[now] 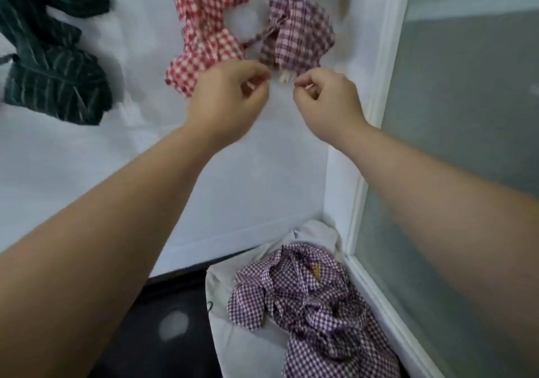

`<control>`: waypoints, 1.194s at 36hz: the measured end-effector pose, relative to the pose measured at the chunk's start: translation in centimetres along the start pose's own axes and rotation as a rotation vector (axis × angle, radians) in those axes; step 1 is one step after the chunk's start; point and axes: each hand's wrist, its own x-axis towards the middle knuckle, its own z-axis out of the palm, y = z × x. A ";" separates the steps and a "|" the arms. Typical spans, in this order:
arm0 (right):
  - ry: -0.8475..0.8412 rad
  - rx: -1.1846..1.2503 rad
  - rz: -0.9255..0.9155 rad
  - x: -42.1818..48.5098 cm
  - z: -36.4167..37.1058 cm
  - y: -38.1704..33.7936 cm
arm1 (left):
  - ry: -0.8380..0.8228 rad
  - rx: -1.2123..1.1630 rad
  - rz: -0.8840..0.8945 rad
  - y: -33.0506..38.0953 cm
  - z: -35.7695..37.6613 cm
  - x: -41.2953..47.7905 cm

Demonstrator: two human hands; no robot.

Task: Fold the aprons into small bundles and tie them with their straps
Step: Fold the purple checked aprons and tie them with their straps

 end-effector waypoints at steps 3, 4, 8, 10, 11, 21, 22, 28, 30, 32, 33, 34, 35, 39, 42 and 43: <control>-0.103 0.048 0.132 -4.6 1.9 2.8 | -0.118 -0.020 -0.103 -1.4 1.8 -4.5; -0.137 0.056 0.180 -6.0 2.5 3.8 | -0.157 -0.030 -0.146 -1.9 2.6 -6.1; -0.326 -0.013 0.345 -12.4 4.9 7.6 | -0.427 -0.072 -0.344 -3.2 5.8 -13.3; -0.466 -0.073 0.419 -15.5 6.2 9.5 | -0.602 -0.081 -0.417 -3.8 7.4 -16.9; -0.563 -0.116 0.476 -17.8 7.1 11.0 | -0.694 -0.094 -0.478 -4.0 8.7 -19.5; -1.102 -0.476 0.668 -27.8 8.8 17.5 | -1.100 -0.116 -0.602 -4.3 12.9 -29.7; -1.000 -0.424 0.671 -27.7 8.6 17.5 | -1.115 -0.123 -0.601 -4.4 13.2 -30.2; -0.651 0.129 0.725 -21.8 8.6 12.4 | -1.081 -0.319 -0.743 -4.8 13.7 -31.0; -0.617 0.258 0.737 -19.7 8.6 10.2 | -0.965 -0.459 -0.799 -4.3 13.5 -30.7; -0.652 0.384 0.709 -18.2 8.7 8.3 | -0.805 -0.512 -0.846 -3.8 12.8 -29.7; -0.675 0.408 0.689 -17.6 8.8 7.4 | -0.714 -0.501 -0.868 -3.8 12.3 -29.0; -0.685 0.411 0.667 -17.3 9.1 6.6 | -0.642 -0.454 -0.881 -4.1 11.7 -28.5; -0.690 0.382 0.639 -17.0 9.3 5.7 | -0.594 -0.381 -0.880 -4.4 11.0 -27.9; -0.717 0.190 0.529 -17.3 10.9 4.1 | -0.372 -0.194 -0.948 -6.8 7.9 -26.7; -0.808 0.148 0.550 -18.4 12.7 3.0 | -0.099 -0.189 -1.126 -9.7 4.2 -27.2; -0.836 0.145 0.534 -18.8 13.6 2.3 | -0.017 -0.186 -1.173 -10.8 2.6 -27.6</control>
